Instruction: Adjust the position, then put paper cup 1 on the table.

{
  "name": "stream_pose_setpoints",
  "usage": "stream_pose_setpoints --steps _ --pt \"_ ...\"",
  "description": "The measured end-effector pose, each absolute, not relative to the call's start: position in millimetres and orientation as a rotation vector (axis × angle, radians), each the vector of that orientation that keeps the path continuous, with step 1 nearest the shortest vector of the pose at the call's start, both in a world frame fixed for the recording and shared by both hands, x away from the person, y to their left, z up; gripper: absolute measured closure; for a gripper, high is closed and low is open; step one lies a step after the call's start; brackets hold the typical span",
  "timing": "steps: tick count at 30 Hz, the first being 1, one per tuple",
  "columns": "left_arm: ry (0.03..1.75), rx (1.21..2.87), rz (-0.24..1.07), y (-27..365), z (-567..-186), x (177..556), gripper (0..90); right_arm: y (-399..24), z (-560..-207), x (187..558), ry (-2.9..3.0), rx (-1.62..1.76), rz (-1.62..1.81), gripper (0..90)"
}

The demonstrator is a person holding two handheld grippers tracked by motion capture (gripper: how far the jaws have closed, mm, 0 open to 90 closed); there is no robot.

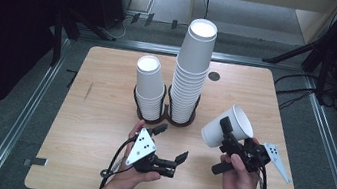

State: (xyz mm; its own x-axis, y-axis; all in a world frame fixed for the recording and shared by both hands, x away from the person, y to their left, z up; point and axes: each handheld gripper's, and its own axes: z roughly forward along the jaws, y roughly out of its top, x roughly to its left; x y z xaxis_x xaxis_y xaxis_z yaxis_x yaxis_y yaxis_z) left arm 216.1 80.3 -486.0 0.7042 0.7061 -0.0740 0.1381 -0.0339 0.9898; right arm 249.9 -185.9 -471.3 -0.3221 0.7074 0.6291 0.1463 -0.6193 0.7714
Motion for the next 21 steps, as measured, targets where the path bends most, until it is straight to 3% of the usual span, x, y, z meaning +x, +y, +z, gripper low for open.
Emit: stream_pose_setpoints --steps 21 --pt "0.737 1.553 0.532 87 -485 220 1.0 -201 -475 262 1.185 1.198 1.631 11.9"
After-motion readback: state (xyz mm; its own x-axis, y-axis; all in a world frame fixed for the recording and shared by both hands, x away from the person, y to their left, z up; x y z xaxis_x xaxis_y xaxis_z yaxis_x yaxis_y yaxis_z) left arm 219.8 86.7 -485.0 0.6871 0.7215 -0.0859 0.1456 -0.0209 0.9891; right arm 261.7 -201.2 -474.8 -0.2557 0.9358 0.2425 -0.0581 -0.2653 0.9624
